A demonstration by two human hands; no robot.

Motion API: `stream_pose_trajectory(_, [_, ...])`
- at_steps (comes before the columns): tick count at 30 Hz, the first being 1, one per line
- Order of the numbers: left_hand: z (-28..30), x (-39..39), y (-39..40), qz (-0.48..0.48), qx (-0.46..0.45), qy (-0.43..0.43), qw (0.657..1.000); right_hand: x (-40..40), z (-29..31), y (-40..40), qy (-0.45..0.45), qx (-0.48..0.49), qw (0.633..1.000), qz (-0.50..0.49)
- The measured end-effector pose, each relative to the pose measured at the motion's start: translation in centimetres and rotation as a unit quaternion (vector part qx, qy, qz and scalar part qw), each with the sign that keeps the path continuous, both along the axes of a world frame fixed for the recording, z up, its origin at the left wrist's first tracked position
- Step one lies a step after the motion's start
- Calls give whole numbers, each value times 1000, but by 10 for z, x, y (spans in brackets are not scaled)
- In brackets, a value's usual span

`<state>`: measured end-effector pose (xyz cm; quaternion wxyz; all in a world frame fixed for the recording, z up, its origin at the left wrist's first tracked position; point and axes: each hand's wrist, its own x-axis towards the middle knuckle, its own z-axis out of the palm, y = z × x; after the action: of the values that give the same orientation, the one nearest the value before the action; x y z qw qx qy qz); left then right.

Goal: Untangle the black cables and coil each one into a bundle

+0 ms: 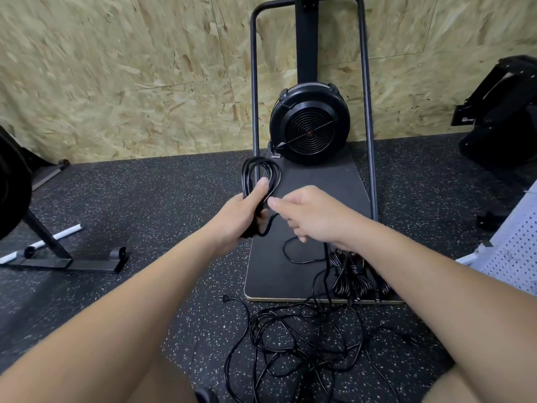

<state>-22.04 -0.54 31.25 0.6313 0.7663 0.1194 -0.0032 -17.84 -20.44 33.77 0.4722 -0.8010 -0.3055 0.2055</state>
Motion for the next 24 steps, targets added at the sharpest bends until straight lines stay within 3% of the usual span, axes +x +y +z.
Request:
stream_pose_trajectory(6, [-6,12,3,146,-86,-21,985,14,7,-14,51,60,996,-28])
stream_pose_trajectory(9, [-4,15,18,185,-158,-15,970,27,7,-27,-28,55,992,-112])
stream_pose_trajectory(13, [3,15,9,154,-250,-22,956,45,-11,-31,-161,-8,969,-189])
stream_pose_trajectory(16, [2,15,2,128,-264,-47,955,54,-20,-28,-240,-96,950,-174])
stream_pose_trajectory(20, [-2,16,13,172,-167,-94,966,50,-26,-27,-243,-261,934,7])
stream_pose_trajectory(22, [-5,16,25,183,-42,-91,978,41,-20,-27,-208,-239,946,73])
stream_pose_trajectory(24, [-6,11,28,155,36,-57,986,30,-7,-23,-167,-156,969,98])
